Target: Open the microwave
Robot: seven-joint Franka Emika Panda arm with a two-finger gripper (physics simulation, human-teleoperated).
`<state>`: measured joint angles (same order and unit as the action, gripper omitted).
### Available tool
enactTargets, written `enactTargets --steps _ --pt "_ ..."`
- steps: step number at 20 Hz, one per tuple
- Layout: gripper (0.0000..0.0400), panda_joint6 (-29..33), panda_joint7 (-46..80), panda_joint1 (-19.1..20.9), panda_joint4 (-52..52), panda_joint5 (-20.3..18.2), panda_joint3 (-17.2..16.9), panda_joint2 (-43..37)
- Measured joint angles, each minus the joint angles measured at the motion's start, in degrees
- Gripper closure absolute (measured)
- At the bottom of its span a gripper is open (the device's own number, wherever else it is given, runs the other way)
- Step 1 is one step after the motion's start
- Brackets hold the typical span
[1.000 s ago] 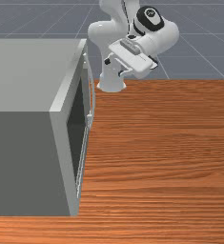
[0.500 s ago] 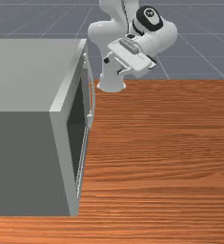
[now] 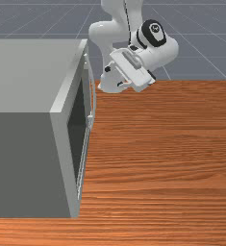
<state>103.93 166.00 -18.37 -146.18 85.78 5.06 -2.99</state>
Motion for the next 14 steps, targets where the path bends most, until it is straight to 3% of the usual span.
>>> enactTargets --steps 14 --pt "0.0 0.1 0.0 0.5 0.1 1.1 -0.5 0.4"
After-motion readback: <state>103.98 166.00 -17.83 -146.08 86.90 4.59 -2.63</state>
